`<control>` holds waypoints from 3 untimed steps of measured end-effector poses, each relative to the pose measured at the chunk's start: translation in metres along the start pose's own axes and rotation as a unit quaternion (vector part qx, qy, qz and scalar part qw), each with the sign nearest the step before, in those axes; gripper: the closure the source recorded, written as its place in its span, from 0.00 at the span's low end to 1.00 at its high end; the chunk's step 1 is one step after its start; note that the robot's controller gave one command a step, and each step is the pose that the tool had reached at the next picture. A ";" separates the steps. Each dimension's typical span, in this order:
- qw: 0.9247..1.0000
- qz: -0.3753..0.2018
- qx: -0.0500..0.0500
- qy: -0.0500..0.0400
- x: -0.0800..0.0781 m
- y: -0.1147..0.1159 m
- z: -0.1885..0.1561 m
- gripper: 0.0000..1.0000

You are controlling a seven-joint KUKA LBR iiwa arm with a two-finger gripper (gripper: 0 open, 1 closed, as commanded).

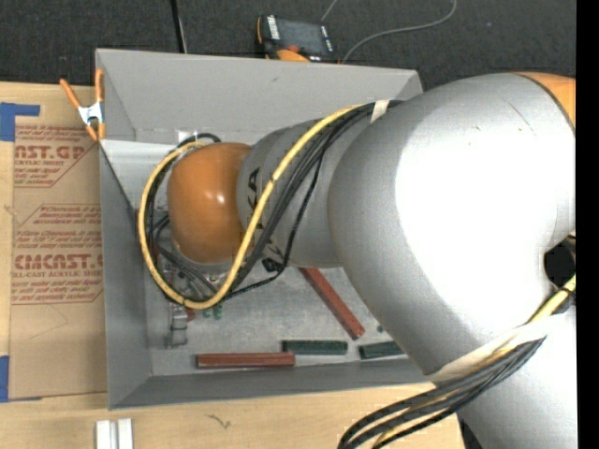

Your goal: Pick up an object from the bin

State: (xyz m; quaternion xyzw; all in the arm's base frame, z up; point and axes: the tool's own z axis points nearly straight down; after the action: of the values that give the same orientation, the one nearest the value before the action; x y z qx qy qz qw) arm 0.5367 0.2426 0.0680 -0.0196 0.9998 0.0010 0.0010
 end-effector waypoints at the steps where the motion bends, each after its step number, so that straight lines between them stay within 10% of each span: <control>1: 0.999 0.052 0.000 -0.001 0.029 -0.056 -0.003 0.00; 2: 0.999 0.053 -0.002 -0.006 0.026 -0.054 -0.006 1.00; 3: 0.998 0.069 0.002 -0.002 -0.013 -0.002 -0.003 1.00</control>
Offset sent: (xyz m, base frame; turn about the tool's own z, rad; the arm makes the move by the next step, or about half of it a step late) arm -0.0275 -0.0570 0.0020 0.1019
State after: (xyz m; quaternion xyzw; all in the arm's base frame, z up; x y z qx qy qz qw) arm 0.5498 0.2408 0.0706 0.0490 0.9988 -0.0007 0.0028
